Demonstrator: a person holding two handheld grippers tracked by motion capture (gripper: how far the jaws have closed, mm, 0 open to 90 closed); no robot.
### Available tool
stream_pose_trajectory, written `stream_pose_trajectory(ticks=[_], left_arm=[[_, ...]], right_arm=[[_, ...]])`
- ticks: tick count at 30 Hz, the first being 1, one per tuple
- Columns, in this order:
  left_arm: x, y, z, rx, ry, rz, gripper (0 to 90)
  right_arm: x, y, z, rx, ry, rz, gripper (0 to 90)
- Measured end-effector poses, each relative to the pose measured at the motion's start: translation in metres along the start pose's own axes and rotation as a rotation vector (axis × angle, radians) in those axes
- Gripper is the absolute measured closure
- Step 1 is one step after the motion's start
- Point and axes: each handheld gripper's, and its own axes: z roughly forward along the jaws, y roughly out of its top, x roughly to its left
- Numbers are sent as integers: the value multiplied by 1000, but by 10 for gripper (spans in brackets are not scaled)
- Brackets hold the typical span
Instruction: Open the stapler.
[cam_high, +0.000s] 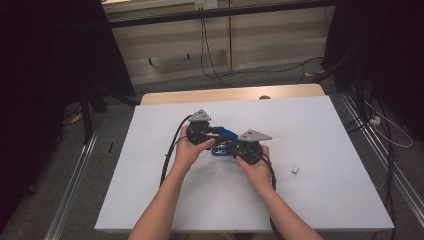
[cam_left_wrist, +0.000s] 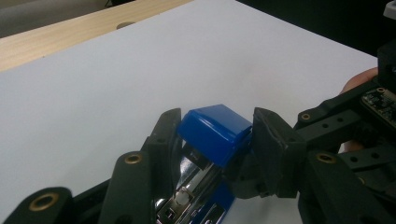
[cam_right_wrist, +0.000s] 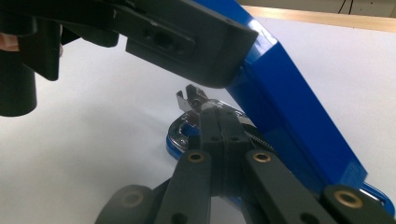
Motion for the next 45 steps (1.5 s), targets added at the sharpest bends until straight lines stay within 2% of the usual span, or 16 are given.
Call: stream_pose_trajectory(ticks=[9, 16, 25, 30, 37, 40, 45], left_arm=[[1, 0, 0, 0, -6, -19, 548], [1, -1, -1, -1, -7, -21, 550], [2, -1, -1, -1, -9, -25, 551], [2, -1, -2, -8, -10, -33, 554], [3, -1, -3, -2, -6, -26, 556], [3, -1, -2, -10, -11, -46, 546], [4, -1, -3, -2, -11, -34, 524]], right_arm=[[5, 6, 7, -17, -9, 10, 900], [7, 3, 15, -20, -26, 17, 900], [8, 6, 17, -30, -36, 12, 900], [7, 4, 19, -36, -44, 27, 900], [8, 5, 19, -35, -53, 15, 900], [8, 5, 19, -33, -52, 19, 900], [8, 5, 19, -34, -50, 27, 900]])
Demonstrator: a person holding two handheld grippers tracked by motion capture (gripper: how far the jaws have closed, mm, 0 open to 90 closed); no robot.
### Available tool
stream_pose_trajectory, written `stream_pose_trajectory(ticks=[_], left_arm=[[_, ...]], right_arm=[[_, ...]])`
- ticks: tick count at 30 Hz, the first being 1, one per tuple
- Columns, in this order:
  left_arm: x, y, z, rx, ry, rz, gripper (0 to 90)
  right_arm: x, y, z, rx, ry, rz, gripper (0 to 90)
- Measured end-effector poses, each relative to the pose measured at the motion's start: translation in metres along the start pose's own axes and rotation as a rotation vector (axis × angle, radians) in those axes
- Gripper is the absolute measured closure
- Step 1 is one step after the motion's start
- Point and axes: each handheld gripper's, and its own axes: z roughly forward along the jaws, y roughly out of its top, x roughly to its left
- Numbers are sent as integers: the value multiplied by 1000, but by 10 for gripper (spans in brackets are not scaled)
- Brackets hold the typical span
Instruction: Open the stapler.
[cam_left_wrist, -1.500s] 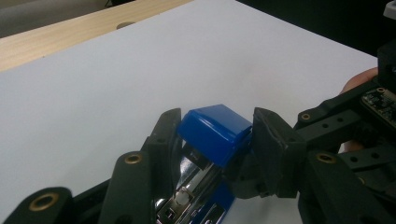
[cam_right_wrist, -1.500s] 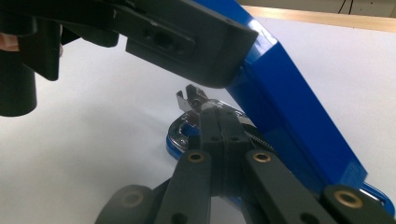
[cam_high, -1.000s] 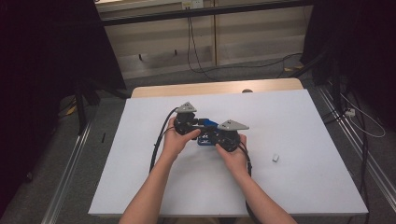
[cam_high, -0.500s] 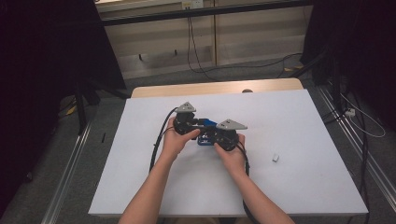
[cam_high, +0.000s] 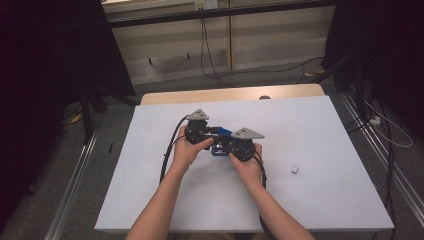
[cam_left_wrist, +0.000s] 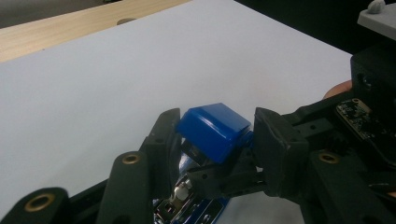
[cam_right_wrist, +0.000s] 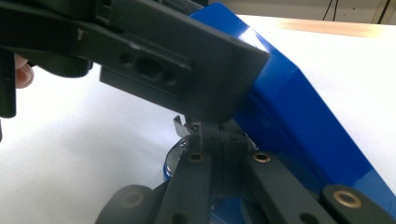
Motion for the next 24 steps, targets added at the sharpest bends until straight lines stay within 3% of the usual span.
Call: stream_pose_trajectory(ticks=[5, 16, 19, 24], left_arm=[[0, 0, -1, -12, -7, -13, 503], [0, 2, -15, -3, 8, 21, 453], [1, 1, -20, -4, 13, 29, 469], [9, -6, -29, -24, 41, -9, 544]], right_arm=[[0, 0, 0, -2, -5, -1, 900], [0, 0, 0, -5, -6, 4, 900], [0, 0, -1, -4, -7, 6, 900], [0, 0, -1, -6, -3, 11, 900]])
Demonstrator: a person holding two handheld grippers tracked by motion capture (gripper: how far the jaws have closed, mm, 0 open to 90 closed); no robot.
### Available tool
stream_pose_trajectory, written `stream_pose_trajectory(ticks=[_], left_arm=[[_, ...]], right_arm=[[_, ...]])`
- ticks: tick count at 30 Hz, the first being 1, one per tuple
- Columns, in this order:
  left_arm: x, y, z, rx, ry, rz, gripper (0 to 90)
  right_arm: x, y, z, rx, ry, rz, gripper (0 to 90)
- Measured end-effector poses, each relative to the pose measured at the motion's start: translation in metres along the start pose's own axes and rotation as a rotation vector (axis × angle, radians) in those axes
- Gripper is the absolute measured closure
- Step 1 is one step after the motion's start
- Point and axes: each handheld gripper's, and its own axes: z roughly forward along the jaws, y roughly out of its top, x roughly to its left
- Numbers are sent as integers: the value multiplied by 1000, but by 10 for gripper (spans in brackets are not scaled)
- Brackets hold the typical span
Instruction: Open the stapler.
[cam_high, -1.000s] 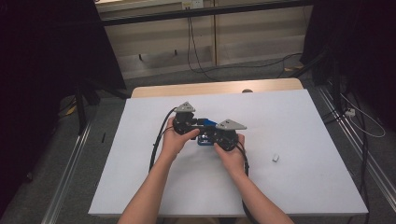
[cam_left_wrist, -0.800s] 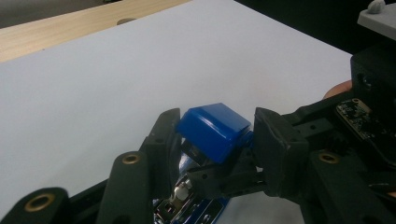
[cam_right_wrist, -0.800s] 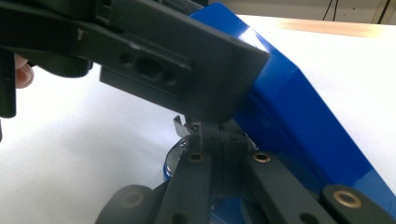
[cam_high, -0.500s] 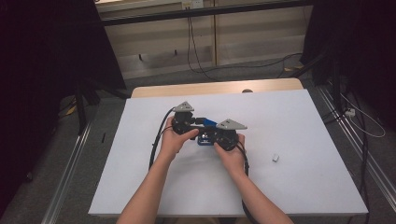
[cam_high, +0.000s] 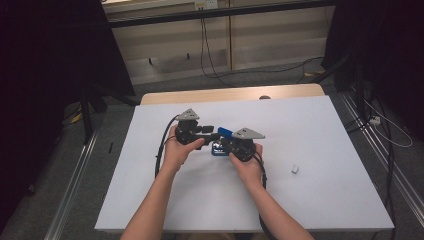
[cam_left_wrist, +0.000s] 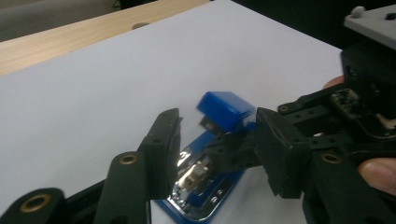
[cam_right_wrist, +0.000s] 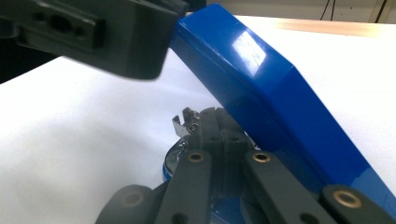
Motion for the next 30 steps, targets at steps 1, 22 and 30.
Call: stream_pose_trajectory(ticks=[1, 22, 30], left_arm=[[2, -2, -1, -1, 7, -4, 573], [3, -21, 22, 82, 62, 53, 900], [1, -23, 26, 91, 63, 54, 900]], right_arm=[[0, 0, 0, -1, 1, 2, 900], [0, -1, -1, -3, -9, 1, 900], [0, -1, -1, -5, -13, -3, 900]])
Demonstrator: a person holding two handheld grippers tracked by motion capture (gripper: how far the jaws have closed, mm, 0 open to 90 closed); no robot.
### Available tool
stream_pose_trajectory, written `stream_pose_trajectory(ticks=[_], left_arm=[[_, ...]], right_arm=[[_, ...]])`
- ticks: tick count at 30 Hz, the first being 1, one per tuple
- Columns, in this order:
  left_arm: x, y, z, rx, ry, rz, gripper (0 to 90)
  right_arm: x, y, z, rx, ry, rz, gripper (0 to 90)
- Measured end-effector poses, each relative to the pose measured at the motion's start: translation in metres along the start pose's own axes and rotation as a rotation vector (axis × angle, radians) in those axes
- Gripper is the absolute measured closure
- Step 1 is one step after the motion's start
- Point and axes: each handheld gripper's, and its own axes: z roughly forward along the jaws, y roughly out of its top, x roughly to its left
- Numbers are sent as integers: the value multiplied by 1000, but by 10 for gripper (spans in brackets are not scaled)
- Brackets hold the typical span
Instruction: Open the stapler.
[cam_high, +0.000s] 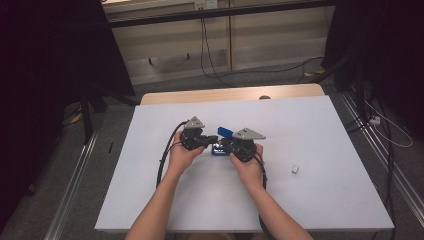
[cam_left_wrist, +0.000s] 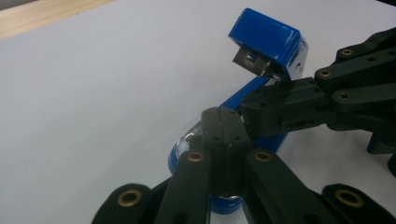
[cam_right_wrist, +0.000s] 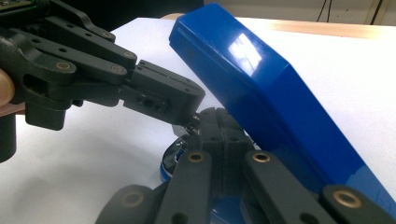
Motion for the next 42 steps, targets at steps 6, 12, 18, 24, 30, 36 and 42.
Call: stream_pose_trajectory(ticks=[6, 12, 18, 24, 30, 36, 42], left_arm=[[-3, 0, 2, 15, 25, 7, 900], [-4, -1, 3, 23, 32, 11, 900], [-4, -4, 5, 30, 40, 7, 900], [-4, -5, 5, 24, 44, 2, 900], [-3, -7, 4, 21, 44, -8, 900], [-5, -6, 5, 22, 50, -14, 900], [-4, -6, 5, 26, 52, -8, 900]], right_arm=[[3, 0, -1, -9, -28, -21, 900], [3, 6, -7, -36, -43, -38, 900], [2, 10, -9, -28, -44, -42, 900], [3, 11, -11, -21, -49, -41, 900], [6, 12, -13, -22, -68, -42, 900], [6, 19, -18, -34, -95, -52, 900], [6, 22, -23, -48, -128, -56, 900]])
